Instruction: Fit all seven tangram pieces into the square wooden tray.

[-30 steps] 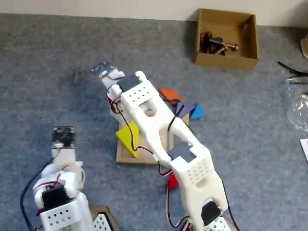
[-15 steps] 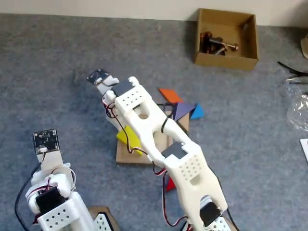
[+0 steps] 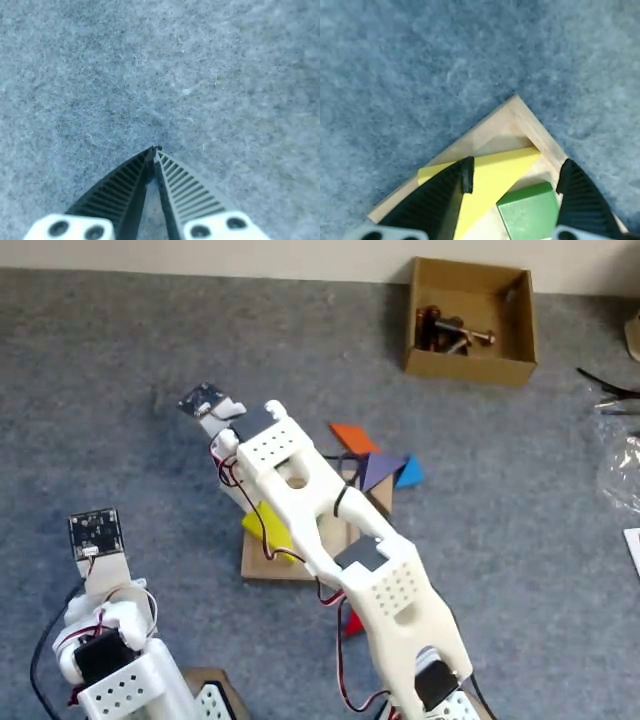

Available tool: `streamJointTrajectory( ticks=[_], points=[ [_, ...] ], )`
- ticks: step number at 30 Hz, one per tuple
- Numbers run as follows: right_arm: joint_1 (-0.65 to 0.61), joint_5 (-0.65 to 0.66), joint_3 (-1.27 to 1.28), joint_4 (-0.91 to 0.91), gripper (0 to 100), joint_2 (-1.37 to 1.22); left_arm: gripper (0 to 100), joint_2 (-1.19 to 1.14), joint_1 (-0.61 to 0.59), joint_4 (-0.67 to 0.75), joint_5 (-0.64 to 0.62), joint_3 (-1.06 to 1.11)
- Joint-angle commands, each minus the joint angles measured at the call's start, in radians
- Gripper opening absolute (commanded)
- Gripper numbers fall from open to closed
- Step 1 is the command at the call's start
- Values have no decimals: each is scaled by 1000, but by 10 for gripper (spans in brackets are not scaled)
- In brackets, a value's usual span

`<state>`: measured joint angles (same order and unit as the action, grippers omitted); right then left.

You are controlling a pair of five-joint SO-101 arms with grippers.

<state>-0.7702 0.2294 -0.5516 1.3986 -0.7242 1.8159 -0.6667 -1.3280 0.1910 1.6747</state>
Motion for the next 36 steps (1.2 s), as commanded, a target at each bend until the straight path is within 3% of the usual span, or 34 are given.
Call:
streamJointTrajectory(
  ticks=[1,13,21,26,36],
  points=[
    [-35,-11,-12,-18,270,-16,5,5,-15,-5,-11,21],
    [-33,-72,-16,-10,270,-7,5,5,-15,-5,-11,21],
    [-33,-118,-131,97,270,48,5,5,-15,-5,-11,21],
    [-85,-216,-136,143,270,76,5,5,-15,-5,-11,21],
    [-111,-218,-145,243,270,82,5,5,-15,-5,-11,21]
  ],
)
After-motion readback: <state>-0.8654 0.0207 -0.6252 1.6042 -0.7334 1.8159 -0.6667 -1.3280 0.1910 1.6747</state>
